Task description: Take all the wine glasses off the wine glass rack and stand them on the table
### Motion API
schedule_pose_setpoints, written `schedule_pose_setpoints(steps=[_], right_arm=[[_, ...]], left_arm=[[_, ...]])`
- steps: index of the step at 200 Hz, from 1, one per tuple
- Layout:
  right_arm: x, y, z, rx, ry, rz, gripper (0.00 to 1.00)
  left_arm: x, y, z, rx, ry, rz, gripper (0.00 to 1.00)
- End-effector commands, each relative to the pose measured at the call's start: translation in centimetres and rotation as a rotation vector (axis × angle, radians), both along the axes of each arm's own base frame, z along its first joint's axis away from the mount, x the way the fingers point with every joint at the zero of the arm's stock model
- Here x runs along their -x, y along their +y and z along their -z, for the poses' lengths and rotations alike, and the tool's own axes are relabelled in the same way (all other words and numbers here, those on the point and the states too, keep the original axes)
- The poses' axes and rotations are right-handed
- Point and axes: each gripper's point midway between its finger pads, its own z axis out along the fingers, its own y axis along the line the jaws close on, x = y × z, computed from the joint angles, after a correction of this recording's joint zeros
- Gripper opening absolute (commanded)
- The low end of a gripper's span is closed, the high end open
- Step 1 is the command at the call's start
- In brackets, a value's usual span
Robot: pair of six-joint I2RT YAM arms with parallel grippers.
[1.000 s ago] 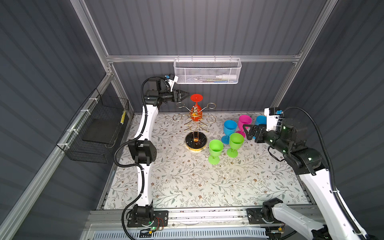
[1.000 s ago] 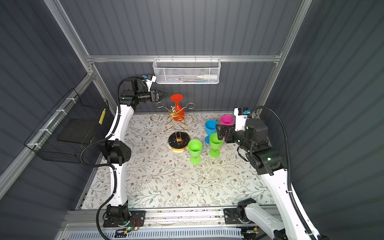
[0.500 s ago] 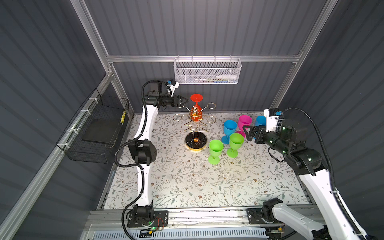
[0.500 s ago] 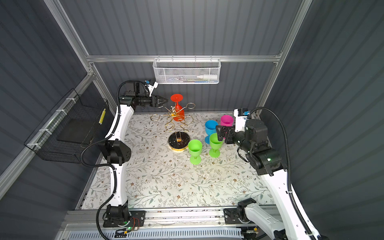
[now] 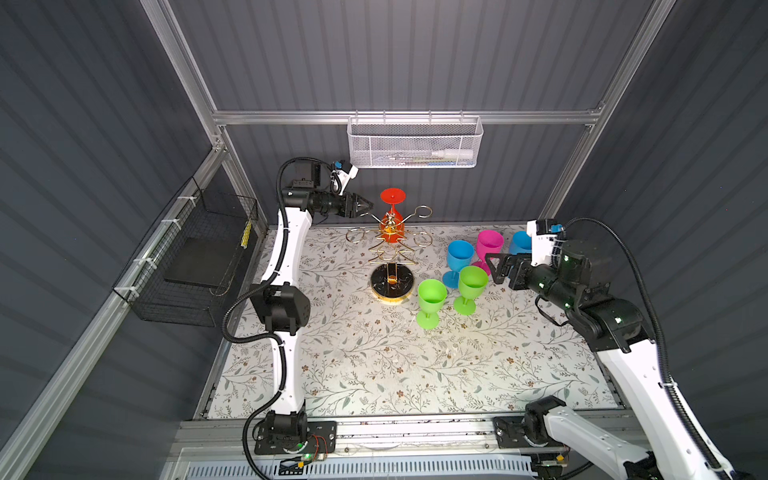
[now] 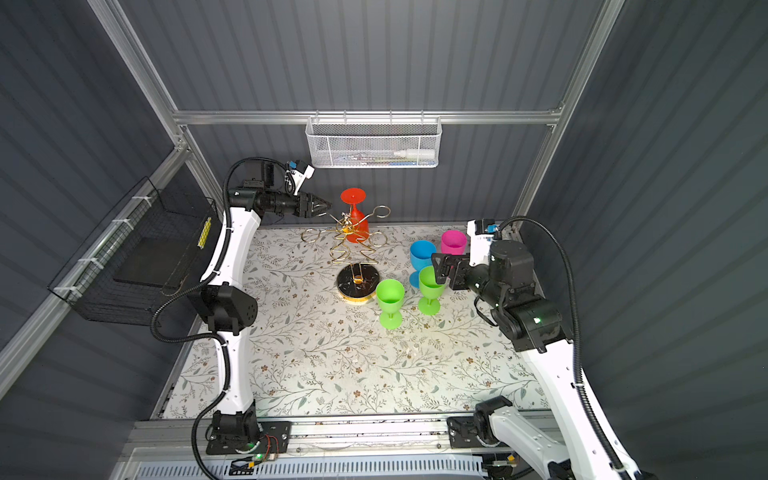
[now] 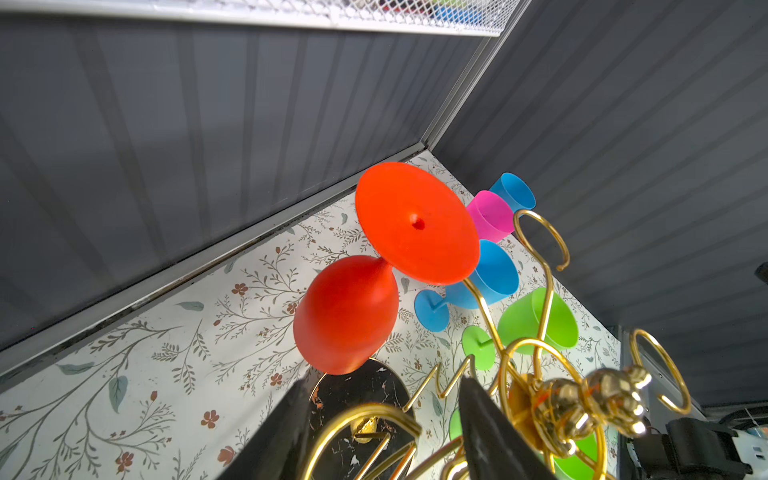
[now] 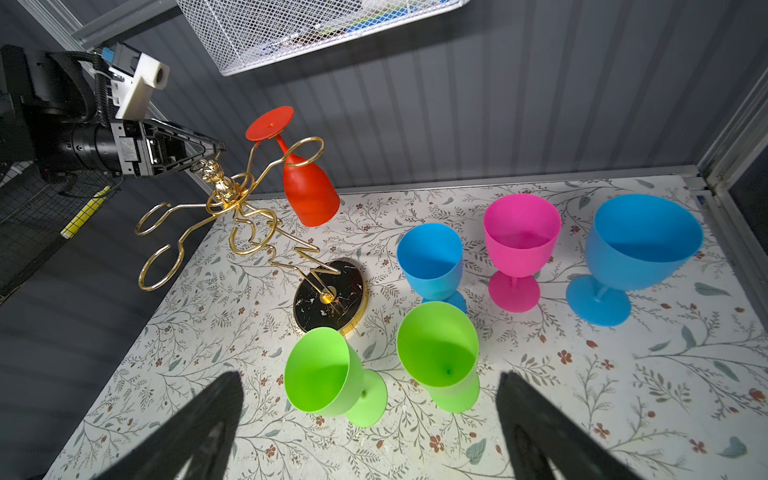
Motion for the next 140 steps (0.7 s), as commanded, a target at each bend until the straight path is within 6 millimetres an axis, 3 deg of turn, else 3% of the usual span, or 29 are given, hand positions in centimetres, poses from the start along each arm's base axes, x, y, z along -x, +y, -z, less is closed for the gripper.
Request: schedule_pose_setpoints(steps=[1,115,140], right_arm=[[0.2,-0.1,-0.3,0.000,-0.020,0.003,0.97],[-0.1,0.1,0.0,0.009,-0.019,-0.006,0.97],[-0.2,0.2,0.2,0.010,-0.013,-0.012,0.97]], left_arm=[[1.8,0.3,-1.1,-0.028,-0.007,0.018,0.58],[3.6,1.2,-1.3,-0.059,0.053,-0.018,0.51],[3.7,1.3,-1.6,-0.063,0.050,-0.033,0.58]])
